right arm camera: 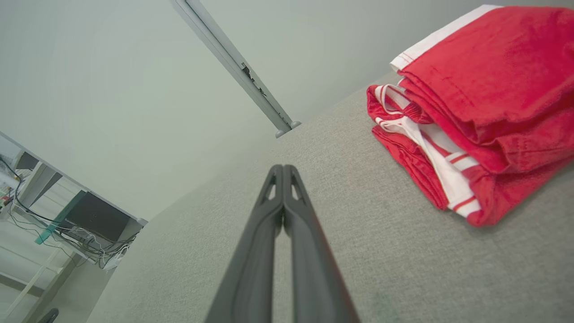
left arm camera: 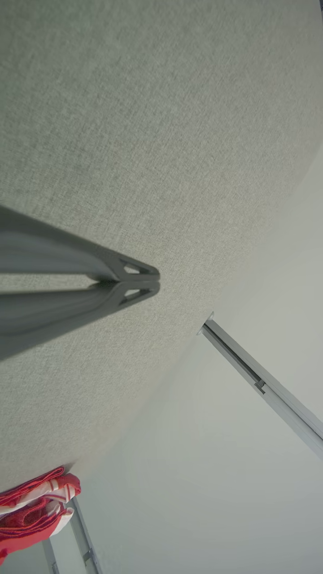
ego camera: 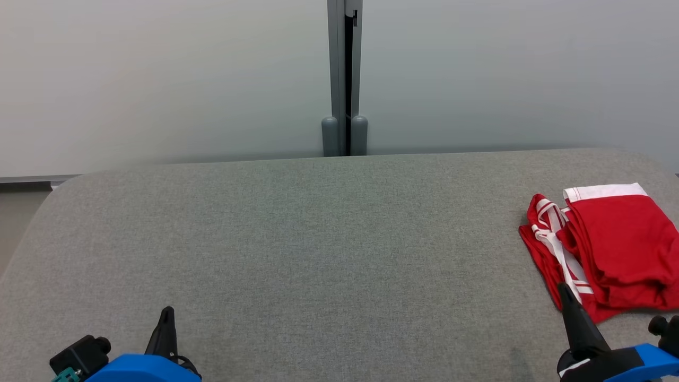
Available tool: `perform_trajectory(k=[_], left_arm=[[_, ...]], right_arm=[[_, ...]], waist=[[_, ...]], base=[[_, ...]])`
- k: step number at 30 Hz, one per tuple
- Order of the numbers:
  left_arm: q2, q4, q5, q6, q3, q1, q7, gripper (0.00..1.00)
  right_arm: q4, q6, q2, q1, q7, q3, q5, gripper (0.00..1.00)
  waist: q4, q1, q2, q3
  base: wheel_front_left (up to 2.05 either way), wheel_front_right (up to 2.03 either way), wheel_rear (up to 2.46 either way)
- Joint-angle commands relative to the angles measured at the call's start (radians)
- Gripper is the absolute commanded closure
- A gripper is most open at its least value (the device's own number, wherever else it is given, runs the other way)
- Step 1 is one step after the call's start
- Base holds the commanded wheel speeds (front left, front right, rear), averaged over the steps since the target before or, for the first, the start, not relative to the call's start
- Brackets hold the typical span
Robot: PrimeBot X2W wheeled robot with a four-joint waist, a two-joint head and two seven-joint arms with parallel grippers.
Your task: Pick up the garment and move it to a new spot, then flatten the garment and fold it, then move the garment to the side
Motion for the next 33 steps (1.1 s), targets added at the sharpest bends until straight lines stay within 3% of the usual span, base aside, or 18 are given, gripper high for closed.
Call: perform_trajectory(k=[1, 33], left_arm=[[0.0, -0.009, -0.028, -0.011, 0.02, -0.034, 0.005, 1.0], [-0.081, 0.008, -0.32, -0.112, 0.153, -0.086, 0.081, 1.0]], right_arm=[[-0.004, 0.0, -0.005, -0.03, 0.0, -0.002, 0.038, 1.0], [0.086, 0.0, -0.006, -0.106, 0.013, -0.003, 0.425, 1.0]], waist=[[0.0, 0.0, -0.0001, 0.001], [-0.002, 0.0, -0.0001, 0.015]], base=[[0.0, 0.0, 0.0], [0.0, 0.0, 0.0]])
